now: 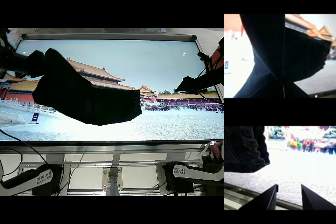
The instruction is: Fold the clothes and pants, and hang the long-sleeved shirts on hangers.
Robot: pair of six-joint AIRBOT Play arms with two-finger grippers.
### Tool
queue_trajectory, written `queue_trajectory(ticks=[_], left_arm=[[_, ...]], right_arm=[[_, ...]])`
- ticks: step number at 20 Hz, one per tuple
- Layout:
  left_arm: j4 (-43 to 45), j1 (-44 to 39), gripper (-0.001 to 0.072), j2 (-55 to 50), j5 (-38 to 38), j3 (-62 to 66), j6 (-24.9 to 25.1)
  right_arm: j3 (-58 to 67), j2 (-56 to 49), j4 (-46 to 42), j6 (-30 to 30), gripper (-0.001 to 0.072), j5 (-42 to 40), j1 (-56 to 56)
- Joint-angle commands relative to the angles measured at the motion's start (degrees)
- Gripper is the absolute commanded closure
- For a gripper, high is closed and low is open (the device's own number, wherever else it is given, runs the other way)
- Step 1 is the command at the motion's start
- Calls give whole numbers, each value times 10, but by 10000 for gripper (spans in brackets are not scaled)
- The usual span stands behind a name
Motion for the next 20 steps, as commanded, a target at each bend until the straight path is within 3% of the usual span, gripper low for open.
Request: queue_trajectory(ticks=[1,8,12,20], left_arm=[[-6,-59,687,-28,-6,28,-19],[-70,-157,687,-115,0,33,-31],[-111,-190,687,-139,61,72,-32],[-113,-273,687,-207,140,84,-32]], right_arm=[[0,0,0,0,377,-2,0],[0,0,0,0,377,-3,0],[0,0,0,0,377,-3,0],[0,0,0,0,377,-3,0]])
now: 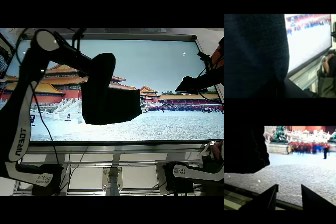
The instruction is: Fold the clothes and pants, and hang the long-sleeved shirts on hangers.
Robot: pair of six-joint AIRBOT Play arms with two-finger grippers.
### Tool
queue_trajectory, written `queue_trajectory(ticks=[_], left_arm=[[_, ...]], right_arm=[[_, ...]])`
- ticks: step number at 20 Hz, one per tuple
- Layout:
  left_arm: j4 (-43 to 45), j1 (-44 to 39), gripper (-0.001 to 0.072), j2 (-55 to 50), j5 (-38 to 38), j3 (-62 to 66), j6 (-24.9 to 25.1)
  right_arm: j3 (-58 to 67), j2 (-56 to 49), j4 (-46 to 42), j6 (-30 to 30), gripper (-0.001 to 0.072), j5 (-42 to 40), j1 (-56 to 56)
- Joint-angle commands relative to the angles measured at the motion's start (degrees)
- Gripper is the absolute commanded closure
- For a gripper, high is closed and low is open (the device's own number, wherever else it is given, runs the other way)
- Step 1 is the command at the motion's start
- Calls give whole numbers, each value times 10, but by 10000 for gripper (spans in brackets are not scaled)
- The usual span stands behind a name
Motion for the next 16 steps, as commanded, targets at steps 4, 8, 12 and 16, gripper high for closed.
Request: queue_trajectory(ticks=[4,8,12,16], left_arm=[[-4,-81,687,-80,179,3,0],[-15,-134,609,-141,294,3,3],[-75,-165,224,-206,346,3,40],[-98,-150,201,-211,316,3,68]], right_arm=[[0,0,0,0,377,0,0],[-3,0,14,0,377,-15,0],[-44,0,35,-10,375,-47,13],[-106,0,38,-40,123,-129,59]])
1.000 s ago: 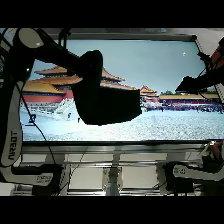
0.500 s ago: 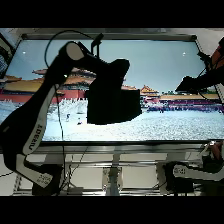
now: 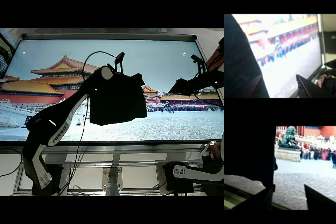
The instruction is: Fold the clothes and pants, and hang the long-sleeved shirts on hangers.
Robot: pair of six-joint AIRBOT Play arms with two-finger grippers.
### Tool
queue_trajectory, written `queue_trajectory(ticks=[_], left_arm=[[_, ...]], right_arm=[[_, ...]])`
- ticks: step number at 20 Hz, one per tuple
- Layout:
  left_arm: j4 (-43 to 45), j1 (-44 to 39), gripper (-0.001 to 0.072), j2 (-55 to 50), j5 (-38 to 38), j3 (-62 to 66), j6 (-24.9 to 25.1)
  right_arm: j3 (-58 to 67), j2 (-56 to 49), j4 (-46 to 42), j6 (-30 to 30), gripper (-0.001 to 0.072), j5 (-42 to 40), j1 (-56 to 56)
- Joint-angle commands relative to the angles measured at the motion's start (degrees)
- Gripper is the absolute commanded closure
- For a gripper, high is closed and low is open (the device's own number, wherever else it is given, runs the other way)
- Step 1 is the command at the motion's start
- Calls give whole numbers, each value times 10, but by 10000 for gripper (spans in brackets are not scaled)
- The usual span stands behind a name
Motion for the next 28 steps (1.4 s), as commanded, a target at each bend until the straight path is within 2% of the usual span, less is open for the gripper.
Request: queue_trajectory(ticks=[1,2,4,6,8,9,10,11,12,14,15,16,18,20,23,28], left_arm=[[-22,18,201,-4,-18,0,40],[-17,36,202,5,-48,0,56],[56,73,206,27,-131,0,47],[205,102,206,56,-254,0,0],[397,103,205,85,-398,-7,-1],[481,100,205,105,-430,-27,-1],[533,99,205,130,-435,-57,-1],[551,101,205,161,-421,-98,-1],[548,106,206,193,-398,-142,-1],[548,116,205,262,-348,-252,-2],[548,122,206,296,-328,-310,-9],[548,129,206,326,-313,-363,-15],[549,139,205,375,-293,-449,-42],[548,141,206,405,-293,-505,-53],[537,140,205,421,-294,-545,-53],[515,140,206,420,-296,-546,-53]], right_arm=[[-49,-1,11,-26,31,-84,43],[-57,-5,24,-38,31,-107,62],[-60,-26,43,-46,31,-153,108],[-60,-63,47,-36,43,-209,156],[-52,-113,46,-15,49,-230,197],[-42,-142,46,-3,49,-231,215],[-30,-167,46,12,51,-231,229],[-19,-190,39,36,86,-233,243],[-10,-206,26,59,135,-240,256],[-3,-226,-15,99,163,-252,282],[0,-231,-34,108,214,-253,292],[0,-233,-46,113,299,-254,299],[0,-233,-63,122,594,-254,305],[7,-232,-81,132,693,-248,295],[38,-221,-170,166,693,-193,255],[53,-185,-330,165,693,-88,101]])
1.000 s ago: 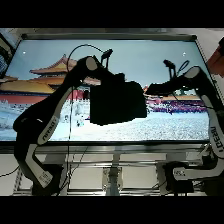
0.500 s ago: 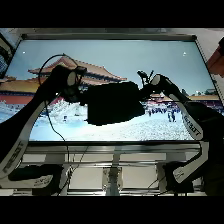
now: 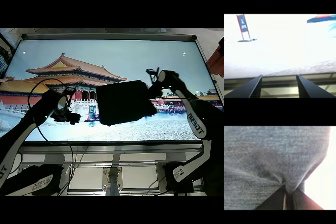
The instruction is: Fold the clothes and pants, and hang the long-sleeved shirts on hangers.
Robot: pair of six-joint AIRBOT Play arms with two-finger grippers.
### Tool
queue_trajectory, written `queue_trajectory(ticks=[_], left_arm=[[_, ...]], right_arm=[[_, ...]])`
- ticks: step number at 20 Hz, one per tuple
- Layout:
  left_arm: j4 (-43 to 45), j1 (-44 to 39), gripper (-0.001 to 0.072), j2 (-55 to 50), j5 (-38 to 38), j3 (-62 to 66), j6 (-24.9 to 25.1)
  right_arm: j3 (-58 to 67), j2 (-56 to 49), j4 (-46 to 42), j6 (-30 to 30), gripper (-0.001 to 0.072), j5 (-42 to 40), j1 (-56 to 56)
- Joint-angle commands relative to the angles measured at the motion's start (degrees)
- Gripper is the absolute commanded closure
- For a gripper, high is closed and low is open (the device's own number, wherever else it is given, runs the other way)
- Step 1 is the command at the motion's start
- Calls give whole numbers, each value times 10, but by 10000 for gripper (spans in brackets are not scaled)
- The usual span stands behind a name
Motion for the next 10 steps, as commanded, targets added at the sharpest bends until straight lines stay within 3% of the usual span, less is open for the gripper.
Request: queue_trajectory(ticks=[1,7,10], left_arm=[[-11,1,206,5,0,-12,-2],[-11,1,205,5,0,-12,-2],[-11,1,206,5,0,-12,-2]], right_arm=[[8,22,-107,7,693,84,-120],[6,30,-112,3,691,165,-366],[-16,50,-118,3,692,161,-466]])
